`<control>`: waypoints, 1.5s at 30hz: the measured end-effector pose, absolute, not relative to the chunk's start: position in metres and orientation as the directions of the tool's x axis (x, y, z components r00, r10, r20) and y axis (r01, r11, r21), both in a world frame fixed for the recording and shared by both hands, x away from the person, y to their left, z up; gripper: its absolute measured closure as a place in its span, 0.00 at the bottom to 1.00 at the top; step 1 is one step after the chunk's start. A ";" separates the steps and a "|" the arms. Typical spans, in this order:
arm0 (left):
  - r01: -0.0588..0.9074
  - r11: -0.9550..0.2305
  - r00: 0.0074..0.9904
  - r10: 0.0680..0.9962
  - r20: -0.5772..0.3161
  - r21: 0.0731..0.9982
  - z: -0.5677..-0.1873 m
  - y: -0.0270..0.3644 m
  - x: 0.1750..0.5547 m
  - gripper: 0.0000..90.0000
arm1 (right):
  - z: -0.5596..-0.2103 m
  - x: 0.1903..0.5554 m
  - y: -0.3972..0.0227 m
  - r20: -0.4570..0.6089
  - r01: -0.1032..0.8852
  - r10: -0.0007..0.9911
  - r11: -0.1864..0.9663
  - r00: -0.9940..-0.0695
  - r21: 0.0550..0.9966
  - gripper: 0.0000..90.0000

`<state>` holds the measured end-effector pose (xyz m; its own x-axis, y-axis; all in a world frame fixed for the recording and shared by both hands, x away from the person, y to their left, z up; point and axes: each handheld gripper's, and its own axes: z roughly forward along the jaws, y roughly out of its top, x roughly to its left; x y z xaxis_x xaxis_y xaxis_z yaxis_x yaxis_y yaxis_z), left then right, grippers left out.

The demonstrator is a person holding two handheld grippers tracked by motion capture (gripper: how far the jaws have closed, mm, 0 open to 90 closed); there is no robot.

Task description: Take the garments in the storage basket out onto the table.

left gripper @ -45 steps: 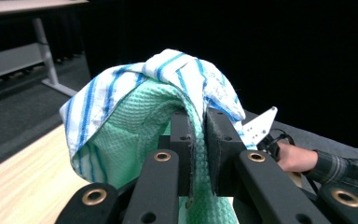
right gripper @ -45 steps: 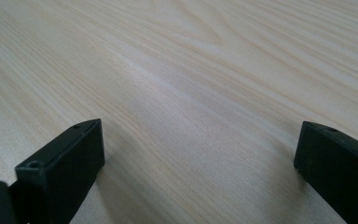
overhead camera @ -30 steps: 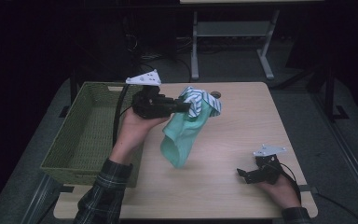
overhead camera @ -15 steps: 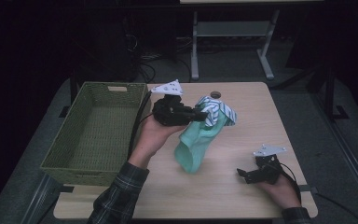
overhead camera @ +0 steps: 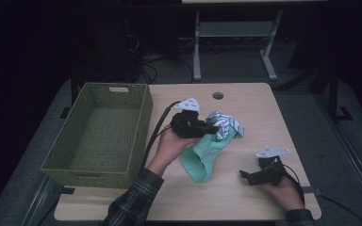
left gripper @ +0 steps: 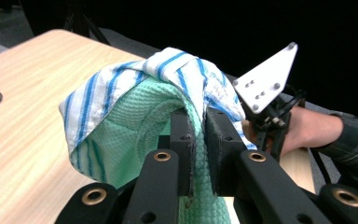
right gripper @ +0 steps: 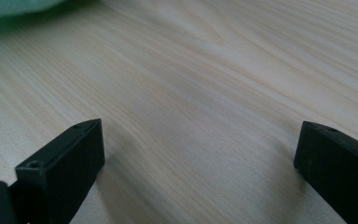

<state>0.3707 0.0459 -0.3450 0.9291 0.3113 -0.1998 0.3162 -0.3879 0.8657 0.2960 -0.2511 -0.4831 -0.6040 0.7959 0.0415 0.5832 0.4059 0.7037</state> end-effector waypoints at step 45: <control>0.388 -0.538 0.891 0.426 -0.155 0.748 -0.435 0.039 0.373 0.58 | -0.483 0.296 -0.251 0.041 0.583 0.794 0.410 -0.607 0.701 0.02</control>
<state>0.3733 0.0385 -0.4350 0.8913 0.4261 -0.1553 0.3877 -0.5384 0.7482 0.2959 -0.2511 -0.4830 -0.6069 0.7937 0.0408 0.5831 0.4098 0.7014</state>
